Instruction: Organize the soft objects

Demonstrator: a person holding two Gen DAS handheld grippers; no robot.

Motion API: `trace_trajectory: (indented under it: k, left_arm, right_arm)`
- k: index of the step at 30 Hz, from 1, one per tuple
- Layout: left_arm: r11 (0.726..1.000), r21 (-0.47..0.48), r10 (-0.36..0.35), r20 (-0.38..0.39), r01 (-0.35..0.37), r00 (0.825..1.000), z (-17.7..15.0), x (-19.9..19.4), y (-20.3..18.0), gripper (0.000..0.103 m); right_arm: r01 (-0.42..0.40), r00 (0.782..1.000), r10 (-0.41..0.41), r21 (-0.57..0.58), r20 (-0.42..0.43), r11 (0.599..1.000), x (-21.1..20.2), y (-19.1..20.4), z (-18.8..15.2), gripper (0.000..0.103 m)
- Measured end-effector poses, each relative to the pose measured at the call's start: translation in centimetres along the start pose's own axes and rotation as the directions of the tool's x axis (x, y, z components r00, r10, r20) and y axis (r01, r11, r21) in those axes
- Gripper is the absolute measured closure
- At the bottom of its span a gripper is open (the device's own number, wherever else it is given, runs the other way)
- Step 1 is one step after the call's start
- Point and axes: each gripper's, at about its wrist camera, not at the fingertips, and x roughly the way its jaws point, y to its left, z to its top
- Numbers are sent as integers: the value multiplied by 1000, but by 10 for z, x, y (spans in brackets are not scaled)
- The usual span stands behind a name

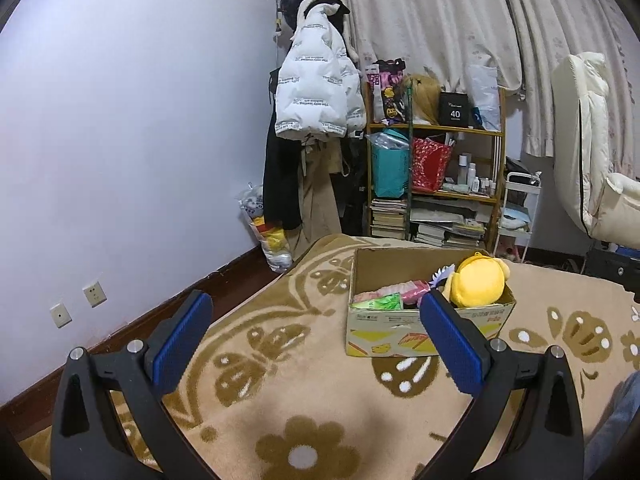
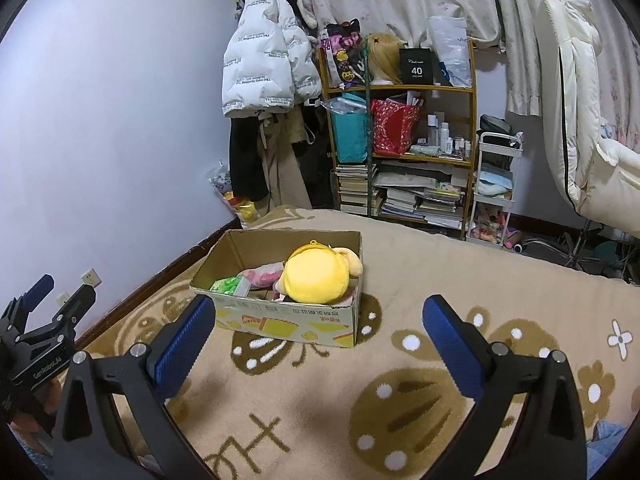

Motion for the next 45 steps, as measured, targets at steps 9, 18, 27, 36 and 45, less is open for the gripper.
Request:
trace_trajectory:
  k: [9,18,27,36,45]
  left_arm:
    - [1000,7,-22,-11,22,1000,-1,1,-2,1]
    - [999,21,-41,-16,42,999,-2,1,-8,1]
    - [998,24,-51,-24,52,998,-3,2,-9,1]
    - [998,45,-44,-29,46,999,-8,5,-12,1]
    - [997,64,-45,-49,48,998,-9,9,-13,1]
  right_arm:
    - [1,1000,-1,3,-3,1000,1,-4,-2,0]
    - [1,1000,-1,2,-2,1000,1,-3,-1,0]
    - [0,1000,0,1,-4,1000,2,-4,-1,0]
    - [5,1000,-5,-2,0,1000,2,-5,-3,0]
    - [1,1000,-1,-3,0,1000,2,-6,-2,0]
